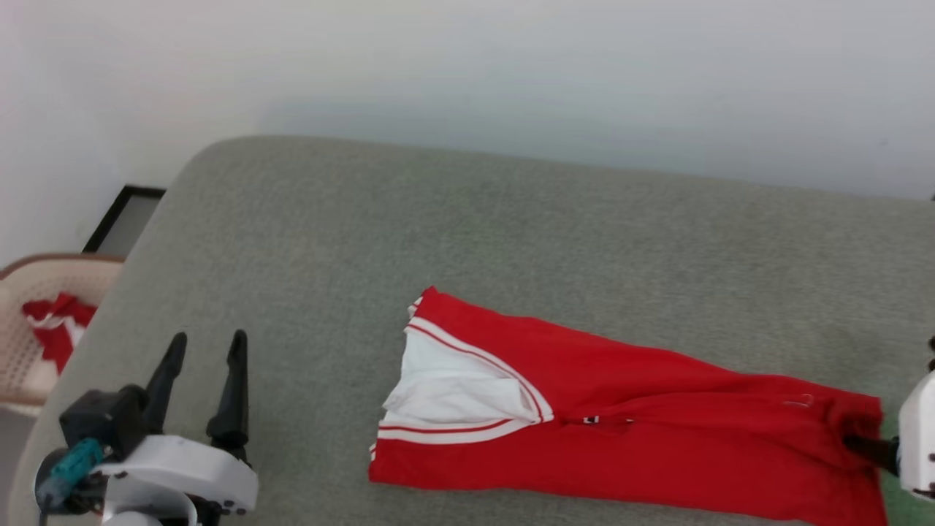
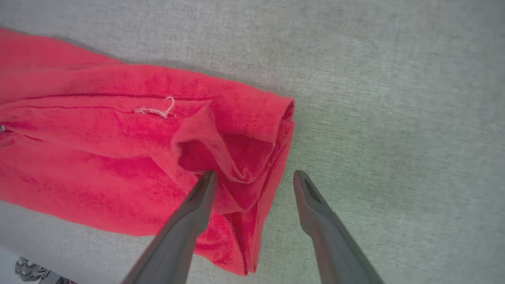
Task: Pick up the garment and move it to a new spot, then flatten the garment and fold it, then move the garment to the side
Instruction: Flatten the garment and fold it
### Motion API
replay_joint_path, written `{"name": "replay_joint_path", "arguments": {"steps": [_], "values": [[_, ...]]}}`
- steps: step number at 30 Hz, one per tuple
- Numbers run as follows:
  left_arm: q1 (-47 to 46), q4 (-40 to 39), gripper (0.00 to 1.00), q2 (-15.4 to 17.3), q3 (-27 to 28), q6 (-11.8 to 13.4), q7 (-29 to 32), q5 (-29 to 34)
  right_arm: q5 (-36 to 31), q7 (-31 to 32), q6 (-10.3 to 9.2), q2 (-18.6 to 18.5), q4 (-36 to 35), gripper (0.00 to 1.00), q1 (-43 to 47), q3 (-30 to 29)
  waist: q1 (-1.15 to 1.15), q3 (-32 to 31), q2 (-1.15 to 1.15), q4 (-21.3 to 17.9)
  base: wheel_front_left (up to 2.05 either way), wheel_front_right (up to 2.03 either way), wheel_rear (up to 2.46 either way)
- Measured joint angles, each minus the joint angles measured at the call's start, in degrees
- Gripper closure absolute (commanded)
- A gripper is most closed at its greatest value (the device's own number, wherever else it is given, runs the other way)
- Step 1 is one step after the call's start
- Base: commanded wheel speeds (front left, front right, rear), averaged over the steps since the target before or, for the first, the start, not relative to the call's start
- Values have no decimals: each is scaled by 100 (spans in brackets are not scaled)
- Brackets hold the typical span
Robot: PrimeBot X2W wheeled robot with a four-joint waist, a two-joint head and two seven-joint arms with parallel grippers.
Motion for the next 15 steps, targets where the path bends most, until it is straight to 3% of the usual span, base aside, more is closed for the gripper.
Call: {"name": "replay_joint_path", "arguments": {"steps": [9,10,11,15], "values": [[302,119,0,-910,869,-560,-1,643,-233,135,-3,361,501,0,-141,-131,0,332,0,301,0,0,0],[329,143,0,-999,962,-614,-1,692,-220,134,-4,365,526,27,-158,-112,0,369,0,325,0,0,0],[347,167,0,-1088,1031,-671,0,758,-190,135,-7,355,538,98,-183,-59,0,405,0,347,0,0,0],[380,218,0,-1370,1369,-880,-2,990,60,159,-10,308,511,100,-266,97,0,526,0,410,0,0,0]]}}
